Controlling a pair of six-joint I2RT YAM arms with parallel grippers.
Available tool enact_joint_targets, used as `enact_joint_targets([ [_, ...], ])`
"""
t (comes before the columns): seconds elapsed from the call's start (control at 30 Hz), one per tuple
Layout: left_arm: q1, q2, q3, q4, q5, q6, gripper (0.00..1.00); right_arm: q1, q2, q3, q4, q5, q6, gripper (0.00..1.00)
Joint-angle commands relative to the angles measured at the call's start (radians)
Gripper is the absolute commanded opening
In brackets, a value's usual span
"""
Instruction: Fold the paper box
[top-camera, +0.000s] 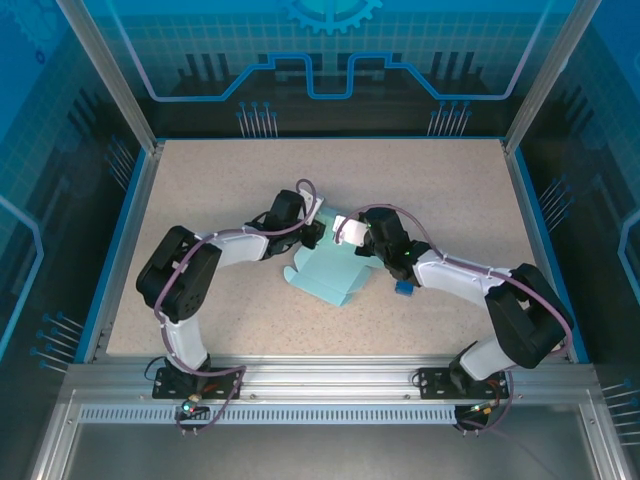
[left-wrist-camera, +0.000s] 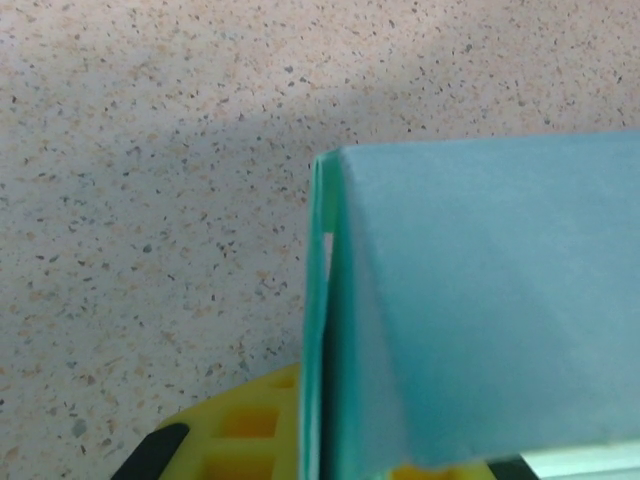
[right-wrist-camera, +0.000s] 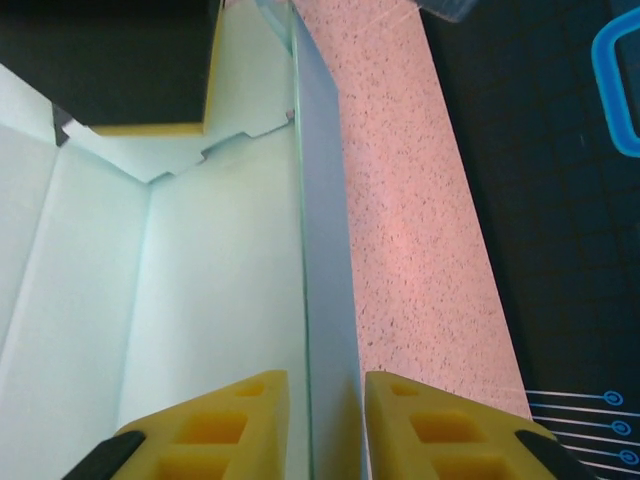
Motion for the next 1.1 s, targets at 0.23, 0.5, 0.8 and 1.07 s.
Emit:
enact_joint_targets([
  [0.23, 0.001, -0.005, 0.02, -0.057, -0.061, 0.026, 0.0, 0.015, 0.019, 0.016, -0.01, 0.07, -0.023, 0.07],
  [0.5, 0.0, 0.032, 0.053, -0.088, -0.253, -0.137, 0.01, 0.034, 0.065, 0.007, 0.008, 0.062, 0.013, 0.04],
  [0.8, -0.008, 0.089, 0.127, -0.186, -0.425, -0.184, 0.03, 0.046, 0.085, 0.003, 0.024, 0.043, 0.066, 0.03],
  [1.07, -0.007, 0.029, 0.051, -0.063, -0.287, -0.119, 0.18, 0.027, 0.093, 0.008, 0.025, 0.087, 0.082, 0.0],
])
